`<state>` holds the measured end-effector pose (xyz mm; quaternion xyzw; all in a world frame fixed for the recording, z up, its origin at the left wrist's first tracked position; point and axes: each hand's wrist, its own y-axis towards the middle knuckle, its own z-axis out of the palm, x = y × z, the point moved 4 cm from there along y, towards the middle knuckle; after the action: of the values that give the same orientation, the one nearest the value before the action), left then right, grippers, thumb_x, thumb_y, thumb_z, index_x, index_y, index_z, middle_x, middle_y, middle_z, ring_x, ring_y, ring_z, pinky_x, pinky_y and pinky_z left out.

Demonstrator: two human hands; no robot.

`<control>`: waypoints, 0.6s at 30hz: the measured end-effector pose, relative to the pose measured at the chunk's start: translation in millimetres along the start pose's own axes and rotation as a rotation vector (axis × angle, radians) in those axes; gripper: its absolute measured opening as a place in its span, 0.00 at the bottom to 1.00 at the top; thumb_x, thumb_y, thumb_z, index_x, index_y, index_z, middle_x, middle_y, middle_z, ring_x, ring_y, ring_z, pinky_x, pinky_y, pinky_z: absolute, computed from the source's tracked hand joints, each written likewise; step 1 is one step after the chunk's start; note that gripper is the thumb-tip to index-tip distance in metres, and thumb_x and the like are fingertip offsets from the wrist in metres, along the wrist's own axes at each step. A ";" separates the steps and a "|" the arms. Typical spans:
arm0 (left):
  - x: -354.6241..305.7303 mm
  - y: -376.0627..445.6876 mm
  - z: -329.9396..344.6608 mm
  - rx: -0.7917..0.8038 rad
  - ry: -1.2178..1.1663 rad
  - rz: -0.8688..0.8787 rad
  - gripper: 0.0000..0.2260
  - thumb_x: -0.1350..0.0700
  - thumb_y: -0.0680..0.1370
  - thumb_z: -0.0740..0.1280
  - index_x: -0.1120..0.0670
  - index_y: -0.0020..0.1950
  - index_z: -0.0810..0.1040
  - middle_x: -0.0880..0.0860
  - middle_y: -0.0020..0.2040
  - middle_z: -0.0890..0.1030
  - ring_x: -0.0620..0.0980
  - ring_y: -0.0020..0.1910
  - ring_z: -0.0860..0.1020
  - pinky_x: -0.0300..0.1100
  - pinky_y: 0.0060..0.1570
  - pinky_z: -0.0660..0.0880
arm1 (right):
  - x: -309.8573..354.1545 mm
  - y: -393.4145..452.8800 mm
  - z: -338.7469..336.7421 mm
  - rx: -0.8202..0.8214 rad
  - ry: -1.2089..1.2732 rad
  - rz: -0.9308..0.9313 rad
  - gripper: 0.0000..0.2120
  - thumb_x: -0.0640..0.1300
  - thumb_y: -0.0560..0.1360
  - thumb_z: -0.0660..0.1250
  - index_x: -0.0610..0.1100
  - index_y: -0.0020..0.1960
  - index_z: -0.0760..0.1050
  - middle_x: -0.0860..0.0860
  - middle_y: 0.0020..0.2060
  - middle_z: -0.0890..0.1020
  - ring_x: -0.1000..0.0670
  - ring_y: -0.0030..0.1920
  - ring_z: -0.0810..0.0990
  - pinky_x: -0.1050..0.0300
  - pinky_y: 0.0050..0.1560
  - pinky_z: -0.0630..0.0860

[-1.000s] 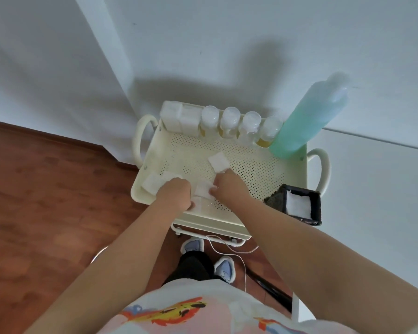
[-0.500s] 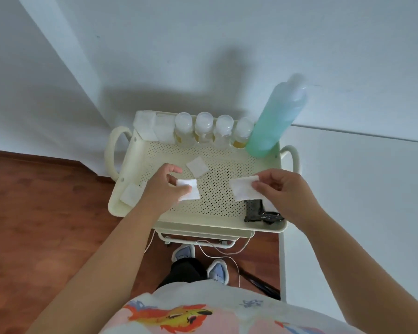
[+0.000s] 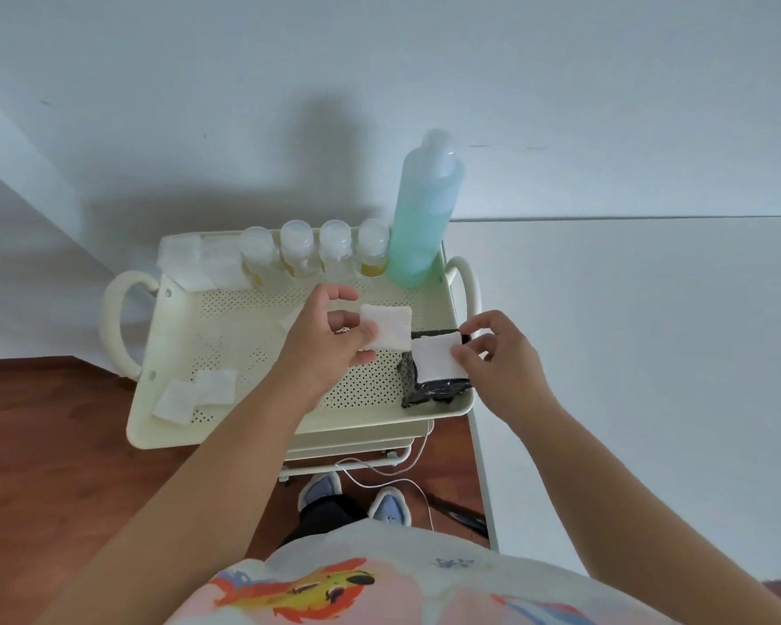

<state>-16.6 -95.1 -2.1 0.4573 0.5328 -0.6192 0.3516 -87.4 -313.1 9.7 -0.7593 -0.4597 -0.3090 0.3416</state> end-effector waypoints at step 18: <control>14.9 -7.3 63.0 -0.006 0.229 0.089 0.09 0.56 0.75 0.72 0.45 0.47 0.74 0.46 0.38 0.80 0.37 0.28 0.73 0.28 0.29 0.69 | -1.7 -2.7 0.9 -0.050 0.049 -0.129 0.09 0.50 0.76 0.65 0.61 0.52 0.68 0.58 0.40 0.80 0.50 0.42 0.74 0.58 0.39 0.68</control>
<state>-40.3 -154.9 -12.8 0.5472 0.5504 -0.5452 0.3170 -90.4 -312.3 8.4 -0.7286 -0.4912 -0.3601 0.3133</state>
